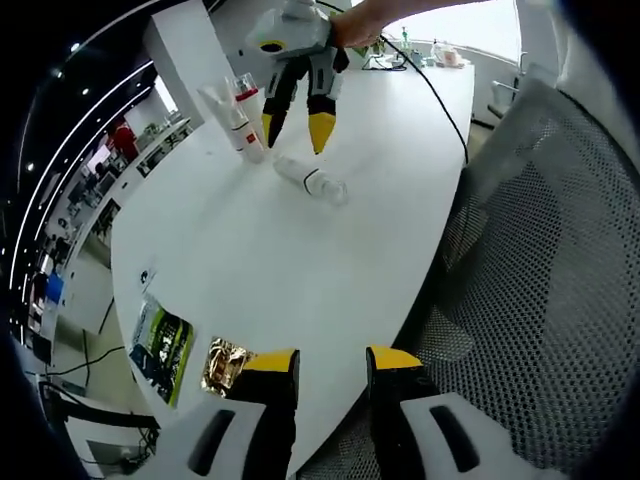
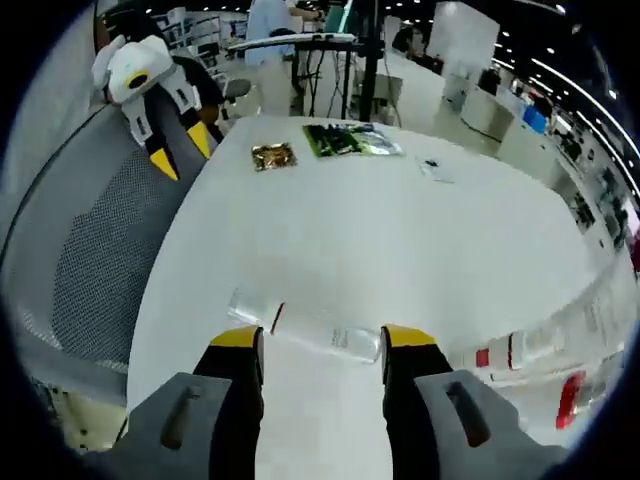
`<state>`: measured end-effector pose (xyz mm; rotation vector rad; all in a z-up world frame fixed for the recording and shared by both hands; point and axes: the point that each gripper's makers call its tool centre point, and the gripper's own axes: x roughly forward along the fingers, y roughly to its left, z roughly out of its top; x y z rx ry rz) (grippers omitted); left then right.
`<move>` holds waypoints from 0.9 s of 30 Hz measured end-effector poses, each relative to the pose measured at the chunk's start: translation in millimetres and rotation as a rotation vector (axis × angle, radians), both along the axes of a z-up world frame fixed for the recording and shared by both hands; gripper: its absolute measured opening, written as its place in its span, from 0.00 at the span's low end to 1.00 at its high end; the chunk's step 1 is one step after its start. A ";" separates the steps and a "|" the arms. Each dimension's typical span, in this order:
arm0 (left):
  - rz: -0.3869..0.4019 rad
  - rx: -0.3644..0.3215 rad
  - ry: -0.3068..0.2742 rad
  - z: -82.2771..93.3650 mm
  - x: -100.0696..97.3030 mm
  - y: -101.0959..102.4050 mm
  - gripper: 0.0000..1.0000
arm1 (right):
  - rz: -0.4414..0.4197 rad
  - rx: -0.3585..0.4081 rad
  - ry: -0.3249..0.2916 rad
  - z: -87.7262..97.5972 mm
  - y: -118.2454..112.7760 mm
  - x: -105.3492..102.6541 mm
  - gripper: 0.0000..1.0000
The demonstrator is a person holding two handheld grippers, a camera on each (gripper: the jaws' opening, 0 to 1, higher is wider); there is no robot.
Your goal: Arrange the skincare products in the storage area until every visible bottle or jar stands upright without overlapping.
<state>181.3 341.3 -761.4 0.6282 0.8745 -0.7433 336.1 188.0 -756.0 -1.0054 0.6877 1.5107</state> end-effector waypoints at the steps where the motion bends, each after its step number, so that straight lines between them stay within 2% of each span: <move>1: -0.001 0.003 -0.005 0.3 0.6 0.4 0.27 | 0.050 -0.052 -0.039 -4.5 -1.7 1.8 0.46; 2: 0.003 0.002 -0.008 0.6 0.9 0.6 0.27 | 0.119 -0.110 -0.068 -9.9 -1.5 1.0 0.46; 5: 0.008 0.004 -0.011 1.0 0.9 1.7 0.27 | 0.247 -0.184 -0.123 -16.9 7.4 -0.7 0.46; 7: 0.011 0.006 -0.014 0.9 1.3 2.5 0.27 | 0.318 -0.245 -0.128 -23.1 9.8 -3.7 0.45; 9: 0.014 0.008 -0.013 1.0 1.5 3.0 0.27 | 0.348 -0.292 -0.118 -30.5 10.8 -4.2 0.42; 11: 0.012 0.011 -0.007 -0.2 0.6 3.2 0.27 | 0.308 -0.318 -0.067 -37.2 11.4 -6.4 0.40; 14: 0.012 0.010 -0.013 0.8 1.1 3.4 0.27 | 0.307 -0.367 -0.053 -44.7 7.7 -5.6 0.33; 15: 0.012 0.007 -0.015 1.1 1.3 3.2 0.27 | 0.323 -0.360 -0.043 -44.5 10.7 -9.9 0.32; 21: 0.008 0.009 -0.005 -1.4 0.4 4.5 0.27 | 0.280 -0.378 -0.014 -46.0 5.8 -19.6 0.29; 23: 0.016 0.014 0.005 -2.6 -0.3 5.7 0.27 | 0.224 -0.375 0.012 -46.8 3.7 -23.3 0.28; 25: 0.015 0.010 0.002 -1.9 -0.3 5.1 0.27 | 0.209 -0.370 0.005 -46.6 3.6 -23.0 0.28; 27: 0.008 0.013 0.007 -2.1 -1.7 4.4 0.27 | 0.158 -0.366 0.017 -46.6 2.2 -25.6 0.27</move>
